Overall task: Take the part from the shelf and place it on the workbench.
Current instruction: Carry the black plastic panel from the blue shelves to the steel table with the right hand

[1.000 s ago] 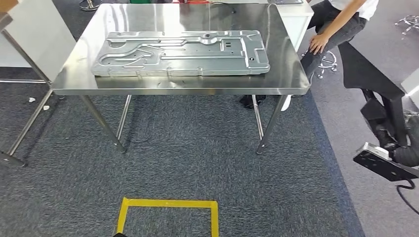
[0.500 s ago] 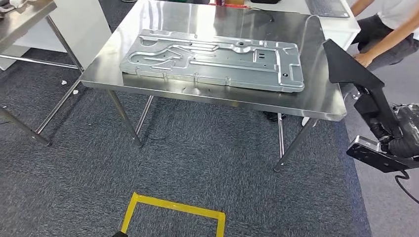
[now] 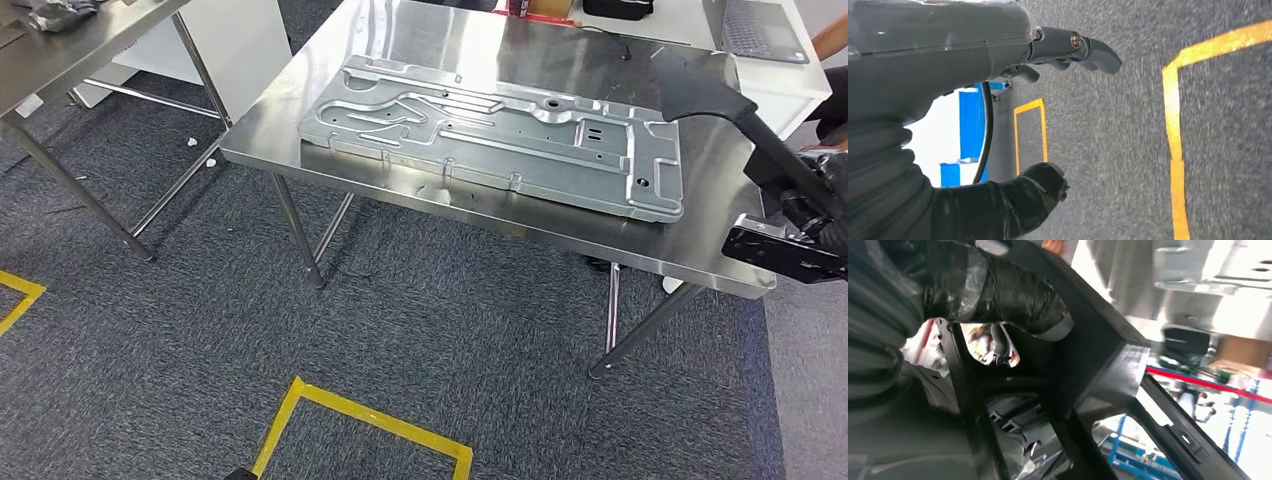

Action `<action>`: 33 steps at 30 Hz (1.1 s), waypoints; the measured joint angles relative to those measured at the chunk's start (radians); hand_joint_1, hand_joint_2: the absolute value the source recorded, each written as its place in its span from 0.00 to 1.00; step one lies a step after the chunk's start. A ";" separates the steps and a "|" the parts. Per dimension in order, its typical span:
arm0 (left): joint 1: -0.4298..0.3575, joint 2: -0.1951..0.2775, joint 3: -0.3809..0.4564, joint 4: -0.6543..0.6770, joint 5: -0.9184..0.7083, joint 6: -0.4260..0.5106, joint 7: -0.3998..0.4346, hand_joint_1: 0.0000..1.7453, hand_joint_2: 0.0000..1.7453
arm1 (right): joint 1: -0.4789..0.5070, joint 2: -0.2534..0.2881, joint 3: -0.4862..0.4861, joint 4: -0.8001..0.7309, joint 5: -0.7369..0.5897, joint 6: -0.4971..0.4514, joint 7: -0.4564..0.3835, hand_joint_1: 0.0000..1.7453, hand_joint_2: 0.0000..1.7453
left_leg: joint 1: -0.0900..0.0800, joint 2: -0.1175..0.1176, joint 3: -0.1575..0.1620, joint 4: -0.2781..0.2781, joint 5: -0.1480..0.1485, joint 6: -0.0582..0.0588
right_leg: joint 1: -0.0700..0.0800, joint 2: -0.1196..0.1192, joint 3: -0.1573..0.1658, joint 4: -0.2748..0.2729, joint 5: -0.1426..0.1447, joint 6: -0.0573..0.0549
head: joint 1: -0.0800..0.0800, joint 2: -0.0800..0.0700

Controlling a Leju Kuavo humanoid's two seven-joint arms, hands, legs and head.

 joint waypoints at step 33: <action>-0.002 0.006 0.019 0.000 -0.013 -0.007 0.004 0.00 1.00 | -0.179 -0.033 0.238 0.135 0.054 0.021 0.029 1.00 1.00 | 0.007 0.021 0.040 -0.055 0.012 0.015 | -0.002 -0.005 -0.037 0.085 -0.054 0.013 | 0.002 0.000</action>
